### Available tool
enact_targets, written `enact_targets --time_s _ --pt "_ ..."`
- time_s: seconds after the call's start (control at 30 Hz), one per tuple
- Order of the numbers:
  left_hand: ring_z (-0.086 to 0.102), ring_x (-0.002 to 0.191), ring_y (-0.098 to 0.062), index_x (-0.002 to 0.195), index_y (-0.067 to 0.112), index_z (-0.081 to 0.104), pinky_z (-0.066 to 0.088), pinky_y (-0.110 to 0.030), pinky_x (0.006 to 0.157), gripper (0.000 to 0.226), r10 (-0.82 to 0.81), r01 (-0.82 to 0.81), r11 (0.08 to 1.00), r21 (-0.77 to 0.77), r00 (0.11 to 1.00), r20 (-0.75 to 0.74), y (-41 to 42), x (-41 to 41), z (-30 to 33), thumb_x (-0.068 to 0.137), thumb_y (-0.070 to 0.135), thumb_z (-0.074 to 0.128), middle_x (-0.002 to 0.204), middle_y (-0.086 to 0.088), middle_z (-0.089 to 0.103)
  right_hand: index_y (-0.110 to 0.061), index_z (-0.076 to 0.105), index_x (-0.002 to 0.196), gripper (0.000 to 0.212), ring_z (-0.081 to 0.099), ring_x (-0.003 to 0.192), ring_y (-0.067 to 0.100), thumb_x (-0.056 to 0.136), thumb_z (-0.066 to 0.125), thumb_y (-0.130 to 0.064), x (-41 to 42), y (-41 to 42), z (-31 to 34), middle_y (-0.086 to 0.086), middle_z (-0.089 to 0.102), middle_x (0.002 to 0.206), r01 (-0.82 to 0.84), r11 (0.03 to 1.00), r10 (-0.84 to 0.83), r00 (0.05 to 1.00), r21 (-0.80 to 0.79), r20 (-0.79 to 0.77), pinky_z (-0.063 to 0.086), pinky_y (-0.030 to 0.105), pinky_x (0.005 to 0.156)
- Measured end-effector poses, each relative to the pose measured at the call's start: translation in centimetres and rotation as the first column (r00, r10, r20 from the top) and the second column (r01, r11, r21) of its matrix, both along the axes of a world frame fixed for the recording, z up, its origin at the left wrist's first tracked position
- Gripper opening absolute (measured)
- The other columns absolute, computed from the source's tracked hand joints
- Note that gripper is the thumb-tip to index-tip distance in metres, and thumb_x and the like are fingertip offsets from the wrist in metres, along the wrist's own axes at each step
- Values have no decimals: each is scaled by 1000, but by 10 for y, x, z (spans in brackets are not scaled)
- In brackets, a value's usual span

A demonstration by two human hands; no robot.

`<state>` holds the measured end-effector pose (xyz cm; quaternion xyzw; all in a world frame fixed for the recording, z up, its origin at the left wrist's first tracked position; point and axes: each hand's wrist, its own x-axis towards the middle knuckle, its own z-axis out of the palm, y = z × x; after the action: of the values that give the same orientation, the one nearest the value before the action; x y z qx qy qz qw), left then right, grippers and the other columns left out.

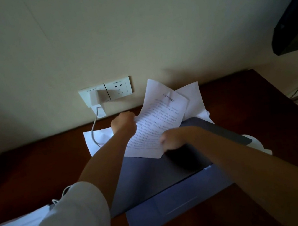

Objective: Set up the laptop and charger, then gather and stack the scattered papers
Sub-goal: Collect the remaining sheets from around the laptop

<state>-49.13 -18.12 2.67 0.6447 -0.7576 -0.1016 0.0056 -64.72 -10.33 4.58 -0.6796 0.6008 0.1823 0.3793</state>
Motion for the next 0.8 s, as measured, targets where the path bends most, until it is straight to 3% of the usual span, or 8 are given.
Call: enact_targets --time_s 0.07,0.13,0.27,0.33,0.4,0.47,0.57,0.8 --pt "61 80 -24 94 19 66 41 -28 62 18 39 -39 999 4 999 4 -4 -3 -2 91 13 50 87 -2 64 -8 53 80 17 54 82 21 92 43 -16 -17 -12 -17 8 55 89 68 993 -77 993 -93 -93 46 35 86" --pt "62 85 -25 97 19 65 42 -29 64 19 75 -75 997 7 997 18 -7 -7 -7 90 10 49 93 -4 66 -12 48 79 17 52 83 23 93 40 -14 -34 -18 -28 7 56 91 156 972 -188 966 -176 -178 45 37 87" --pt "60 83 -22 101 16 65 41 -29 65 20 74 -76 997 30 994 77 -10 -15 -18 89 6 52 94 -3 65 -14 58 112 31 50 115 29 96 33 -25 -59 -26 -48 11 55 124 246 924 -336 887 -291 -315 29 49 106" --pt "61 85 -22 103 18 64 43 -29 66 21 52 -58 995 78 996 71 -13 -17 -24 89 7 53 96 -3 64 -17 47 135 44 37 131 32 97 27 -30 -62 -34 -57 11 42 141 242 941 -314 886 -238 -340 7 55 114" --pt "62 91 -24 107 18 63 44 -30 68 22 56 -63 991 122 997 55 -15 -18 -27 90 9 53 100 -4 64 -22 43 140 47 33 134 32 97 29 -36 -61 -45 -64 10 38 147 228 950 -281 921 -212 -270 2 56 114" --pt "63 96 -25 109 18 63 45 -30 71 21 71 -76 987 143 997 43 -18 -17 -28 92 12 52 104 -5 65 -25 54 130 41 41 127 28 96 37 -38 -53 -51 -67 6 47 139 243 948 -268 958 -205 -103 16 51 114" --pt "62 98 -25 111 17 62 47 -31 74 20 90 -95 985 141 995 45 -23 -18 -29 93 13 52 107 -6 64 -21 66 109 29 55 102 20 94 47 -37 -29 -53 -71 4 61 116 224 963 -210 972 -151 102 45 38 95" --pt "63 93 -23 104 17 63 47 -29 71 20 26 -33 998 55 992 120 -27 -21 -24 91 7 52 101 -4 65 -20 42 138 59 50 117 26 91 43 -55 0 -60 -76 8 49 135 229 969 -222 972 -96 81 40 36 95"
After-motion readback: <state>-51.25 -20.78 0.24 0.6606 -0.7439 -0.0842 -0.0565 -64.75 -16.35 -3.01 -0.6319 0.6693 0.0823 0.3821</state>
